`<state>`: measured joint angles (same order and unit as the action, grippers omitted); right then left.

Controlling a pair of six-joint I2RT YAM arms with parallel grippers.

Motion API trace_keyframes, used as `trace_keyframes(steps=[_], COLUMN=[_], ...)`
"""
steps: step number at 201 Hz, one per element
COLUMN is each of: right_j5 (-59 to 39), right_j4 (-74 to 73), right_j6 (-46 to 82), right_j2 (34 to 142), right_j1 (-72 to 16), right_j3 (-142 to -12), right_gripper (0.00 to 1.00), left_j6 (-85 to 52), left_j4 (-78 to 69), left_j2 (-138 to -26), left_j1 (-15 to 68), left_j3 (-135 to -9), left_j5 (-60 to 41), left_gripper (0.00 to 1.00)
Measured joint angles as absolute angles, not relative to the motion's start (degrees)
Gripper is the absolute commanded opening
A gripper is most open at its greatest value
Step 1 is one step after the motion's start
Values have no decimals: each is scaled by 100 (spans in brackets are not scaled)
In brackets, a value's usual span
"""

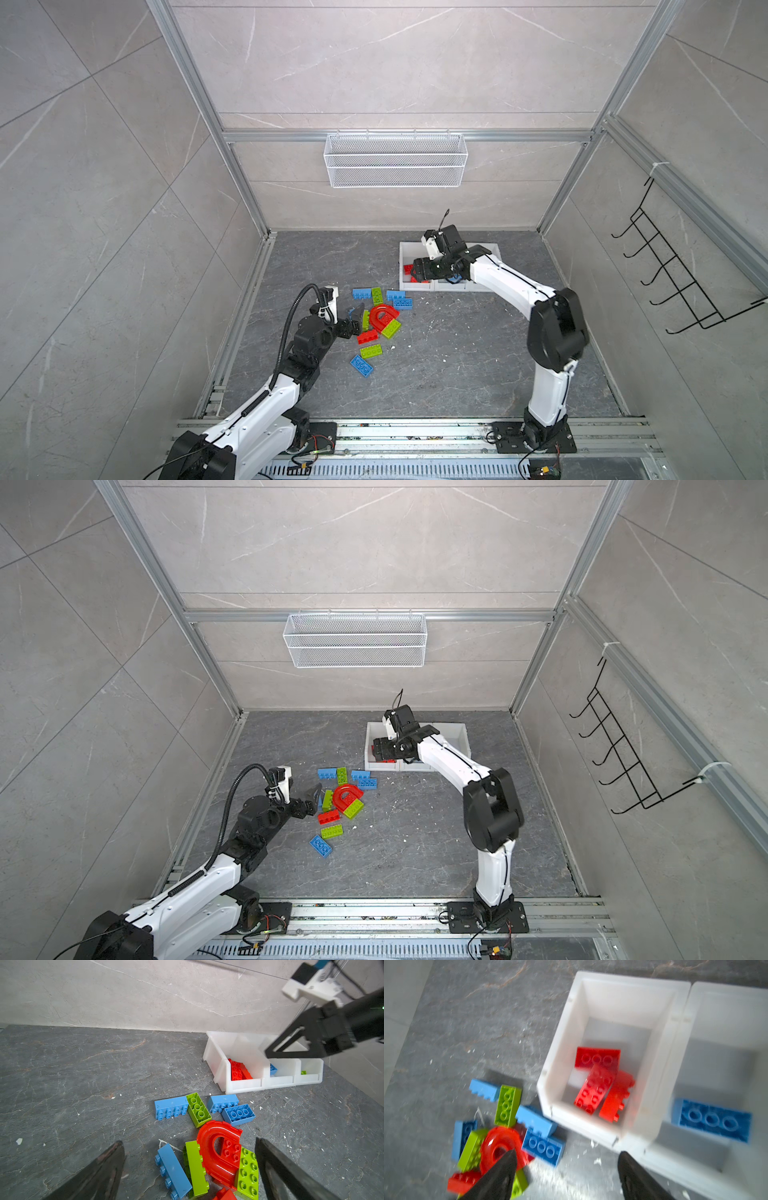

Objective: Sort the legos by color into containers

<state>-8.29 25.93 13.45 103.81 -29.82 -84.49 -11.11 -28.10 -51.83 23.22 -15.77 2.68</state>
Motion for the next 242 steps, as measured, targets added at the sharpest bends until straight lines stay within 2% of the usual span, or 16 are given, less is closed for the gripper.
trace_keyframes(steps=[29,58,87,131,150,242], right_j5=[-637,-569,-143,93,183,1793], right_j4=[1796,1157,1166,768,701,266], right_j6=[1044,1004,1007,1345,1656,3802], right_j2=[9170,9290,9791,9924,10169,11347], right_j1=[-3883,-4388,-4335,-4241,-4230,-4617], right_j3=[-6925,-6147,-6125,-6058,-6147,-6683], right_gripper=[83,84,86,85,86,89], left_j6=[-1170,-1192,-1199,-1199,-1199,-1199], left_j4=[-2644,-2440,-2370,-2307,-2292,-2270], left_j2=[-4960,-4823,-4825,-4847,-4847,-4838], left_j1=[2298,2237,2206,2206,2209,2209], left_j3=[-1577,-1579,-1579,-1579,-1579,-1579], left_j5=[504,679,799,928,965,1002], left_gripper=[100,100,100,100,100,100])
